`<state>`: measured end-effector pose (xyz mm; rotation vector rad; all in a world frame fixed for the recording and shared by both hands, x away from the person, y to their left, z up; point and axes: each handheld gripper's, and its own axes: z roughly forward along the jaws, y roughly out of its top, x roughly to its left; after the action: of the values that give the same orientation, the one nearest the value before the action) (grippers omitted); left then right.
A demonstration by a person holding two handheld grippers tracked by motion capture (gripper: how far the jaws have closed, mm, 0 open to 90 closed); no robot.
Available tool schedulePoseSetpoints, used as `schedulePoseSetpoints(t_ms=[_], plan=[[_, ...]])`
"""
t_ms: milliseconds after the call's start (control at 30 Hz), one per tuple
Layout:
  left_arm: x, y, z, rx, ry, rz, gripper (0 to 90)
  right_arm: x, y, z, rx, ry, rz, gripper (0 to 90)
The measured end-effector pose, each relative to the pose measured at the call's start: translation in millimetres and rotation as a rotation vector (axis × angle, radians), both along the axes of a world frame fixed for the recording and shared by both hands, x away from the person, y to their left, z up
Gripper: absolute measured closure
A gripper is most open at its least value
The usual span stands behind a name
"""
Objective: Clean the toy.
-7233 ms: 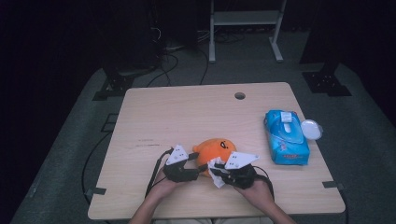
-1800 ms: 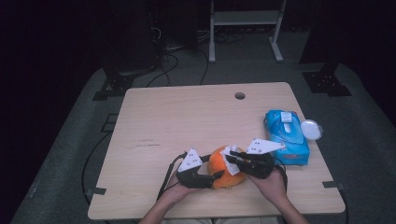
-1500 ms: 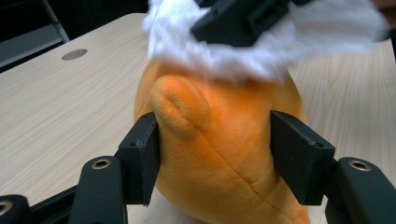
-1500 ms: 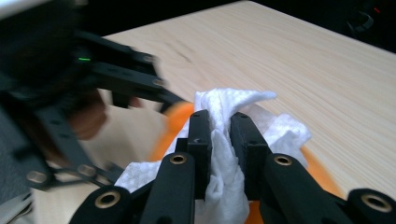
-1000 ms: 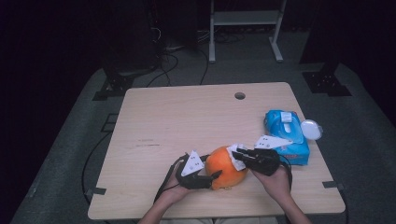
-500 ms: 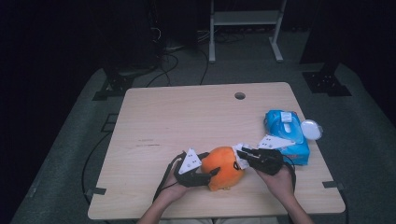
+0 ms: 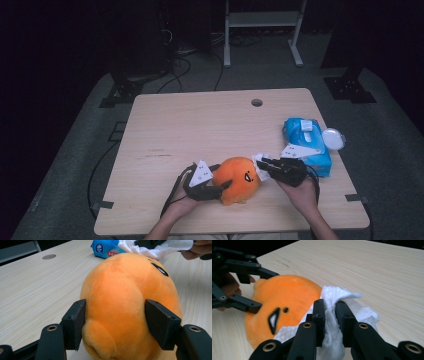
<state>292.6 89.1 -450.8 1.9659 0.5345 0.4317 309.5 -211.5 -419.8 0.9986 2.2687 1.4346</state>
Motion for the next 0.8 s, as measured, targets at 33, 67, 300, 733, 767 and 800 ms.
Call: schedulePoseSetpoints(t_ms=[33,67,300,733,767,800], plan=[[0.2,1.0,-0.4,-0.002,0.003,0.002,35.9,-2.2,0.8,2.0,0.002,-0.013,0.009,78.3],[1.0,2.1,-0.6,0.000,0.005,0.003,35.9,-6.9,4.5,6.6,0.011,-0.031,0.035,78.3],[3.0,6.2,-0.7,-0.003,0.027,0.022,35.8,-9.8,18.2,3.1,-0.030,-0.041,0.076,78.1],[2.2,4.7,1.5,-0.068,0.062,0.014,32.6,-7.6,14.7,1.6,-0.021,-0.011,0.057,78.1],[-0.3,1.3,3.0,-0.061,0.052,0.002,32.6,-4.7,10.9,0.1,-0.012,0.003,0.037,78.1],[-3.0,-2.0,4.4,-0.052,0.038,-0.010,32.6,-3.7,8.6,0.2,0.006,0.011,0.024,78.1]])
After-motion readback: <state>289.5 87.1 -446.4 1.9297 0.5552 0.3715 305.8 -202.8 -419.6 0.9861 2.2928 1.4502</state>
